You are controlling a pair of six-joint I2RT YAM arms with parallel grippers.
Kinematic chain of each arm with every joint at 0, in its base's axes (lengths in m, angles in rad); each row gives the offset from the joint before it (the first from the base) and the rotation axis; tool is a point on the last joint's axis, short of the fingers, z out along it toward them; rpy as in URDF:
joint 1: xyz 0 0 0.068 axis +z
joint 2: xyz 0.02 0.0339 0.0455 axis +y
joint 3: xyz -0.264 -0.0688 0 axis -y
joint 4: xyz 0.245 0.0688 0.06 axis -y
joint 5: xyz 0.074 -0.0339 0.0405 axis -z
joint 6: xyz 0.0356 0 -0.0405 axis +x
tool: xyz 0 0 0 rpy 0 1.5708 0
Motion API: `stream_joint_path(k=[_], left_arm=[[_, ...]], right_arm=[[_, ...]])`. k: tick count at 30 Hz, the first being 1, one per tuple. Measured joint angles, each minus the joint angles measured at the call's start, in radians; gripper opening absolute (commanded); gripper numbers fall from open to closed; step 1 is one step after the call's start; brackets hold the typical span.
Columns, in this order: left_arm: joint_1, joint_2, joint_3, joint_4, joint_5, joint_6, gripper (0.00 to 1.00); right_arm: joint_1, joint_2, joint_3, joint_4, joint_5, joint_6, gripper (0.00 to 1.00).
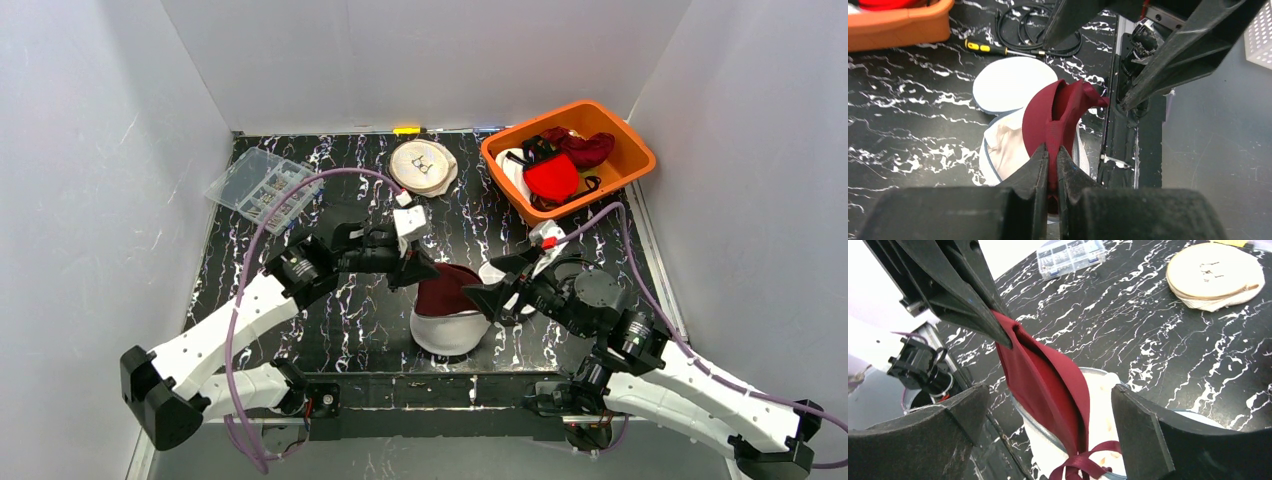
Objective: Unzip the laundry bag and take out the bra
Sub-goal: Pick up the bra from the laundry bag.
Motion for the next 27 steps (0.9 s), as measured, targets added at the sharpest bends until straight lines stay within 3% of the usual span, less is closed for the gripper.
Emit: stream_joint_path(k=[12, 18, 21, 27], left_arm=[[0.0, -0.166, -0.041, 0.1, 0.046, 0.085, 0.0], [0.0, -0.166, -0.074, 0.157, 0.088, 0.086, 0.0], [0.0, -0.166, -0.088, 0.169, 0.104, 0.08, 0.0], [0.0, -0.167, -0.098, 0.186, 0.115, 0.071, 0.0]], right_arm=[[0.0, 0.13, 0.153, -0.04, -0.186, -0.146, 0.97], [0.0, 0.191, 0.154, -0.021, -0.222, -0.192, 0.87], [0.0, 0.229, 0.153, 0.001, -0.237, -0.201, 0.71], [0.0, 0.307, 0.142, 0.077, -0.281, -0.194, 0.25]])
